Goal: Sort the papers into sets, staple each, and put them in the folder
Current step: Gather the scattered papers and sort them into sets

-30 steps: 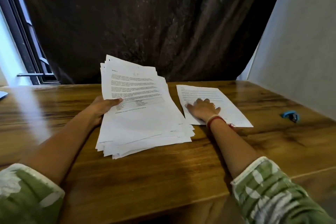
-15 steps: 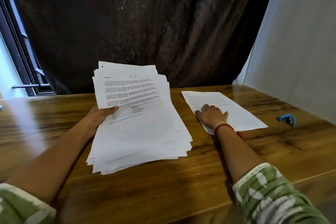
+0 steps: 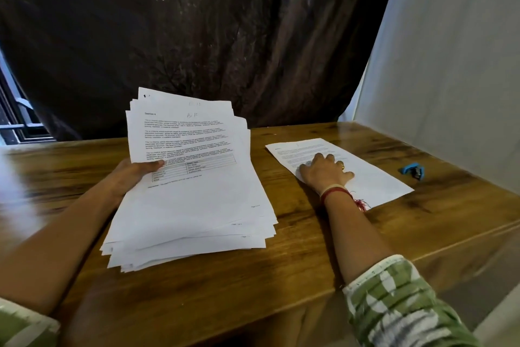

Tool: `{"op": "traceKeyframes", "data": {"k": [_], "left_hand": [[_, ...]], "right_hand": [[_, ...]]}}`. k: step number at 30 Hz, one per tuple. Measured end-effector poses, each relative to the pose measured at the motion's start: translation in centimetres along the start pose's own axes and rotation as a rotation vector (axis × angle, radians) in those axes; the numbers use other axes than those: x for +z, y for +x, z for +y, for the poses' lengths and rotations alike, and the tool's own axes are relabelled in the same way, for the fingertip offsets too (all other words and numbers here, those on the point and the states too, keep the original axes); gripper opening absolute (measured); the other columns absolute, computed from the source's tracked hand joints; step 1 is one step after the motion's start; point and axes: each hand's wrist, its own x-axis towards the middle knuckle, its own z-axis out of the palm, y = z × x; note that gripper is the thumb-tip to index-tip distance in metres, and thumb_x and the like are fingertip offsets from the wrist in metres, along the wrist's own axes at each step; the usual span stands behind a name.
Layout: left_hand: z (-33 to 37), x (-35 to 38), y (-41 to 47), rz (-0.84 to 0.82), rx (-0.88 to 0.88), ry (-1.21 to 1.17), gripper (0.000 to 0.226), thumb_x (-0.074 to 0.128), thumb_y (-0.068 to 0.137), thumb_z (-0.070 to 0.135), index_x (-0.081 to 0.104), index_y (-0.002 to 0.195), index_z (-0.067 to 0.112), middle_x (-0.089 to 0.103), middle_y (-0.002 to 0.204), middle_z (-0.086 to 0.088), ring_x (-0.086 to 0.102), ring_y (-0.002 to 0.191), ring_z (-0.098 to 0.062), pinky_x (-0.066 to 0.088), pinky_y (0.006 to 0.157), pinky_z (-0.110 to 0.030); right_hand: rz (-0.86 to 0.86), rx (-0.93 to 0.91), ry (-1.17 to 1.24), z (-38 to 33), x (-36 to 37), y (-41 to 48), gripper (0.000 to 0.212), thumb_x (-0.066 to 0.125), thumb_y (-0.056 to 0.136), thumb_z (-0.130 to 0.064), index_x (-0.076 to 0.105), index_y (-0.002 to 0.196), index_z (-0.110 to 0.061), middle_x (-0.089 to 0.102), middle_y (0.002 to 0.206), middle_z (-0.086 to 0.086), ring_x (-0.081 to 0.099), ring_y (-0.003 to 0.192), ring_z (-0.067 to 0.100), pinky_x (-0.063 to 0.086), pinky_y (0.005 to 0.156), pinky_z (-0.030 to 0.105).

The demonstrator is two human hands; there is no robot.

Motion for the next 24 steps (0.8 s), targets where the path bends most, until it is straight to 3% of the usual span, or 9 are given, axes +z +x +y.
{"op": "traceKeyframes", "data": {"k": [5,9,13,16,19,22,24], "left_hand": [[0.1,0.1,-0.5,-0.019,0.009,0.017,0.051,0.067,0.082,0.011,0.056,0.131,0.015,0.064,0.125,-0.008,0.062,0.111,-0.032,0.047,0.097,-0.049],[0.2,0.6,-0.9,-0.021,0.008,0.012,0.043,0.058,0.091,0.003,0.054,0.132,0.011,0.063,0.124,-0.008,0.062,0.109,-0.028,0.050,0.085,-0.037],[0.2,0.4,-0.8,-0.031,0.000,0.016,0.042,0.055,0.091,0.002,0.054,0.132,0.012,0.064,0.123,-0.007,0.062,0.109,-0.028,0.048,0.093,-0.042],[0.2,0.7,-0.8,-0.022,-0.005,0.006,0.038,0.054,0.092,0.000,0.055,0.129,0.012,0.065,0.119,-0.006,0.062,0.106,-0.028,0.049,0.087,-0.039],[0.1,0.4,-0.6,-0.023,-0.010,0.002,0.039,0.058,0.090,0.003,0.057,0.128,0.012,0.065,0.120,-0.009,0.063,0.107,-0.031,0.050,0.088,-0.041],[0.1,0.2,-0.7,-0.036,0.011,-0.001,0.046,0.062,0.086,0.006,0.056,0.131,0.013,0.064,0.125,-0.008,0.063,0.111,-0.030,0.050,0.089,-0.041],[0.3,0.3,-1.1,-0.044,0.039,-0.007,0.050,0.064,0.084,0.008,0.055,0.132,0.013,0.064,0.126,-0.007,0.062,0.112,-0.028,0.049,0.090,-0.040]], "right_hand": [[0.061,0.030,-0.132,0.0,-0.3,-1.1,0.061,0.045,0.095,-0.047,0.033,0.146,-0.017,0.031,0.154,0.012,0.028,0.141,0.036,0.011,0.113,0.062],[0.115,-0.003,-0.078,-0.2,-0.4,-1.2,0.067,0.053,0.092,-0.044,0.028,0.148,-0.016,0.029,0.155,0.013,0.025,0.143,0.036,0.008,0.113,0.063],[0.023,-0.043,0.004,-0.7,0.3,-1.0,0.063,0.044,0.096,-0.046,0.025,0.150,-0.019,0.024,0.158,0.011,0.021,0.145,0.036,0.000,0.113,0.064],[-0.061,-0.003,0.016,-0.9,0.5,-1.0,0.061,0.042,0.097,-0.046,0.025,0.150,-0.019,0.022,0.158,0.010,0.019,0.145,0.035,0.001,0.113,0.064],[-0.024,-0.007,-0.016,-0.9,0.4,-1.0,0.060,0.042,0.098,-0.046,0.028,0.149,-0.018,0.025,0.157,0.011,0.021,0.144,0.035,0.004,0.114,0.062],[0.203,-0.159,0.069,-1.5,0.1,-1.0,0.059,0.042,0.098,-0.049,0.037,0.145,-0.014,0.034,0.152,0.013,0.033,0.140,0.033,0.019,0.115,0.053],[0.212,-0.274,0.454,-3.0,0.0,-1.9,0.057,0.048,0.096,-0.050,0.045,0.138,-0.012,0.045,0.144,0.012,0.045,0.130,0.031,0.039,0.108,0.044]]}}
